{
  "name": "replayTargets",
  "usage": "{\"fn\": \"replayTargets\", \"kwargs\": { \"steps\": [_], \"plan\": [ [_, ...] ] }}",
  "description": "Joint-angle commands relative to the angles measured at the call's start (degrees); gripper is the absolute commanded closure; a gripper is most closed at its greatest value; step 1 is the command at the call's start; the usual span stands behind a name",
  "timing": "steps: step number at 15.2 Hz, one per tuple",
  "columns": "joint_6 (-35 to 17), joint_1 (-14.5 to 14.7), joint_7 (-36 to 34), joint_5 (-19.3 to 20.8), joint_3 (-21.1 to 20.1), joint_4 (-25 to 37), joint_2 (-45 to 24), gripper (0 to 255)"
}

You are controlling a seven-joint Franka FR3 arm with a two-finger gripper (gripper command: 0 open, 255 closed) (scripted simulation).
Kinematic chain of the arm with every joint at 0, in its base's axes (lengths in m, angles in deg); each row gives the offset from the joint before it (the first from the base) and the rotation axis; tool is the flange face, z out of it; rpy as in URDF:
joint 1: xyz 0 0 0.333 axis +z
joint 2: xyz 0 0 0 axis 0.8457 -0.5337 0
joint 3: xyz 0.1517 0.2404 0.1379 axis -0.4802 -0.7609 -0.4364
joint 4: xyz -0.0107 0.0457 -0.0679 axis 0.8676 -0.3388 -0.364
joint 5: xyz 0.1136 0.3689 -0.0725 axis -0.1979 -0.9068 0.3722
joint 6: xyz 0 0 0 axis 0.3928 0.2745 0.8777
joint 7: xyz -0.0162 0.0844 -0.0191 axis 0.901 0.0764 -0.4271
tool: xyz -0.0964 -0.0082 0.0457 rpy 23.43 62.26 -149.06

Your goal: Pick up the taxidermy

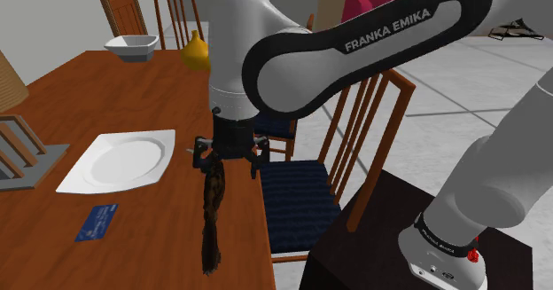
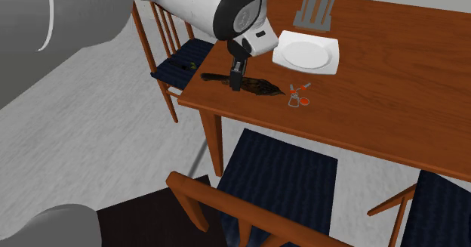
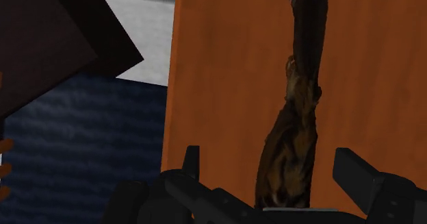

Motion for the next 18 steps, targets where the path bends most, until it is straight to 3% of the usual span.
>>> {"fn": "replayTargets", "kwargs": {
  "steps": [1, 3, 13, 14, 18],
  "plan": [
    [-1.50, 0.34, -5.58, 3.81, -1.61, 3.37, -5.91, 0],
    [-2.27, 1.73, -10.90, 7.79, -2.14, 7.05, -11.61, 0],
    [-7.73, 2.78, -11.91, 9.93, -1.35, 3.93, -14.55, 0],
    [-7.74, 2.75, -11.87, 9.93, -1.33, 3.93, -14.56, 255],
    [-7.71, 2.78, -11.91, 9.94, -1.34, 3.97, -14.57, 255]
  ]
}}
